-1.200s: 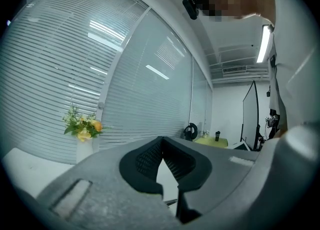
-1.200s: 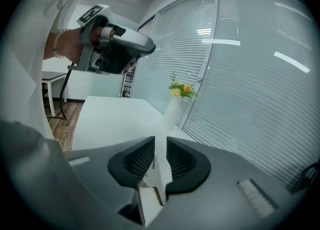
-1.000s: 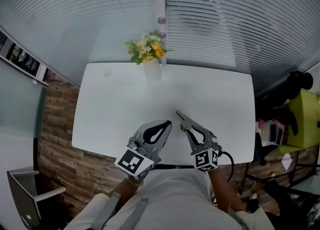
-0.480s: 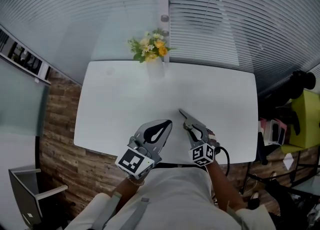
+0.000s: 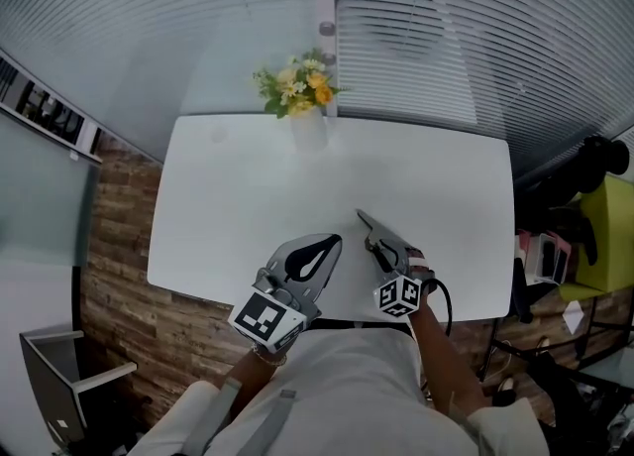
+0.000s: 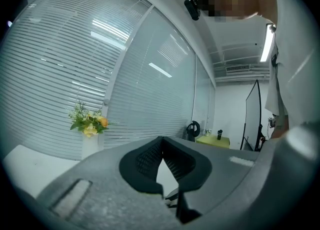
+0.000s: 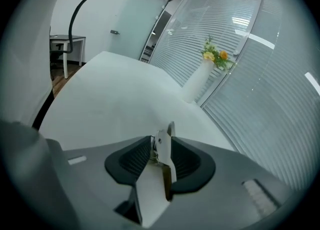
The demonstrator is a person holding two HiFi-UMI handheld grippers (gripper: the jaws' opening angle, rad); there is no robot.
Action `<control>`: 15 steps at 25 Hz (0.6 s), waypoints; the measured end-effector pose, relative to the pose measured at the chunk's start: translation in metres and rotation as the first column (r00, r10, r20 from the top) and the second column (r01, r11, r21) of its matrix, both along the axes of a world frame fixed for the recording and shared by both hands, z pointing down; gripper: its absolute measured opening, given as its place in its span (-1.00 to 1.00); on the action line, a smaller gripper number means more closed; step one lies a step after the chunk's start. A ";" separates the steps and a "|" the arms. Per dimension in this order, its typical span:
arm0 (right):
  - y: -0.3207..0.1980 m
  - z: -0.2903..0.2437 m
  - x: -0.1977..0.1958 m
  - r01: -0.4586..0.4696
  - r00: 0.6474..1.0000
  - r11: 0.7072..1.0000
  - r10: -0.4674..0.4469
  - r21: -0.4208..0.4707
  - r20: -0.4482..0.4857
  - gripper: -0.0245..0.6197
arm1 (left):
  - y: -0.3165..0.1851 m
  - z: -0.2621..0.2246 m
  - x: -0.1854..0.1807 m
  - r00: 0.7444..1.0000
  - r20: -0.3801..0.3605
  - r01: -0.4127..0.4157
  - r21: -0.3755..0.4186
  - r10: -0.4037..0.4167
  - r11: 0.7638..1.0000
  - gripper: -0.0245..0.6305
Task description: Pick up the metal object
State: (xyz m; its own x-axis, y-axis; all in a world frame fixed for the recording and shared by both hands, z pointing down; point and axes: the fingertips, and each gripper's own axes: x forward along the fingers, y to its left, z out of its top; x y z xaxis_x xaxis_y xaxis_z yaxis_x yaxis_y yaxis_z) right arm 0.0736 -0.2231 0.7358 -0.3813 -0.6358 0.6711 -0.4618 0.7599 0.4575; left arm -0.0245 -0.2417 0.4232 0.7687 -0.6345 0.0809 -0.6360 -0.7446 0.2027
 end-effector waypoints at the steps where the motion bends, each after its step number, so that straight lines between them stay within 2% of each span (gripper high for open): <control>1: -0.001 0.003 -0.001 0.007 1.000 1.000 -0.007 0.000 -0.003 -0.52 | 0.000 0.000 0.000 1.000 0.001 0.000 0.000 0.000 1.000 -0.92; 10: -0.010 0.021 -0.006 0.008 0.999 1.000 -0.008 0.015 -0.035 -0.53 | 0.001 0.003 -0.004 1.000 0.011 0.005 -0.008 -0.005 1.000 -0.92; 15: -0.017 0.022 -0.003 -0.002 0.999 1.000 0.003 0.031 -0.048 -0.62 | 0.003 0.003 -0.003 1.000 0.007 0.002 -0.007 -0.002 1.000 -0.92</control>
